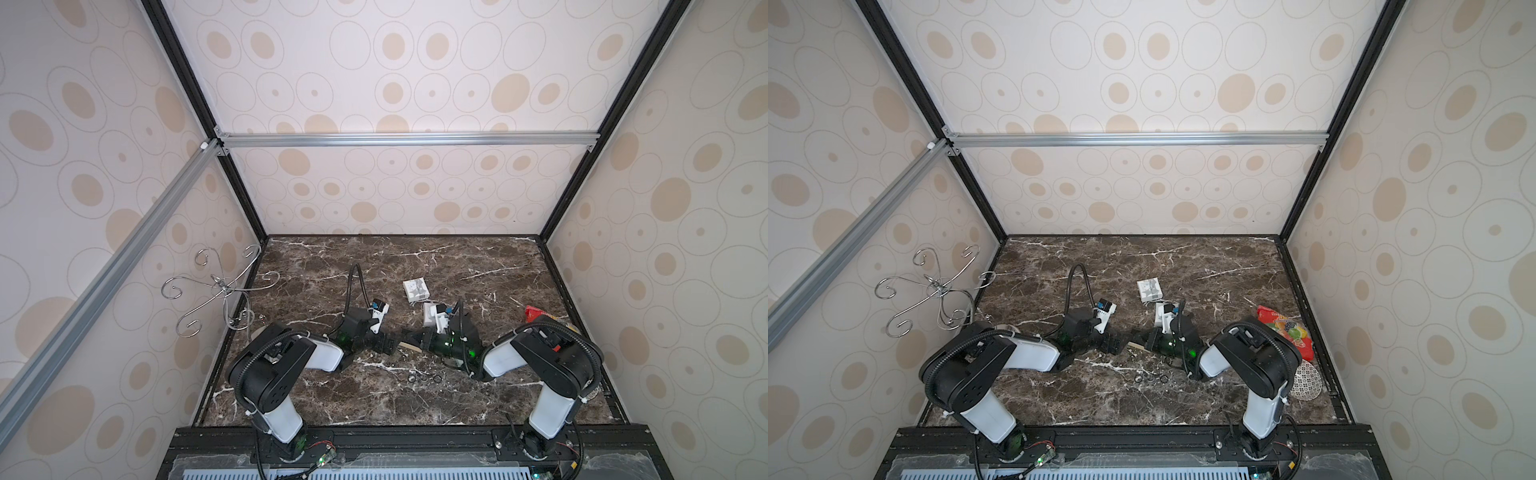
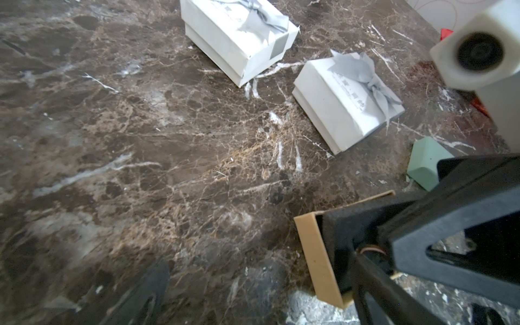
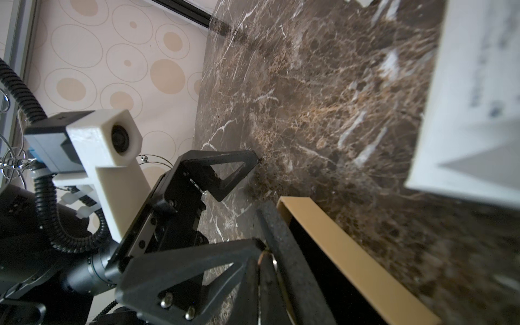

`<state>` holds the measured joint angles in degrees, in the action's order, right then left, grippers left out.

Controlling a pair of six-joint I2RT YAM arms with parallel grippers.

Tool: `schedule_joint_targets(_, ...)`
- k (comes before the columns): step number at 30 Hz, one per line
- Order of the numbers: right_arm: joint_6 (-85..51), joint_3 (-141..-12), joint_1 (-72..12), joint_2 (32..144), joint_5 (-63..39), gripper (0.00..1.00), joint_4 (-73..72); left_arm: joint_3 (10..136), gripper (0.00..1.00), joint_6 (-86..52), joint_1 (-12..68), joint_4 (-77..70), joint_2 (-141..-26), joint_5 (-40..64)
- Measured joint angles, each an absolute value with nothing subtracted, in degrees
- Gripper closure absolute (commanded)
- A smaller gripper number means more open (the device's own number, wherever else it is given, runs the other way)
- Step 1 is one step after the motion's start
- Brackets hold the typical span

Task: Take the rings out of the lift-off lid box
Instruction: Adjust the inner lining.

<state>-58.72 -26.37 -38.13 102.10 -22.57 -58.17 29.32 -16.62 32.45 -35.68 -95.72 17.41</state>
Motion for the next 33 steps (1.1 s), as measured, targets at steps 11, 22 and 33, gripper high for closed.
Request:
schedule_joint_targets(11,-58.4,-26.3,-37.8,101.2,-23.8,1.00,-58.3,29.3,0.00,-16.6,32.3,-35.6,-95.7,17.4)
schedule_joint_targets(22,-58.2,-26.3,-37.8,101.2,-26.0,1.00,-59.4,29.3,0.00,-16.4,32.2,-34.7,-95.0,17.1)
schedule_joint_targets(33,-54.3,-29.5,-38.1,97.6,-30.3,1.00,-52.7,34.4,0.00,-12.4,30.3,-26.2,-85.7,12.8)
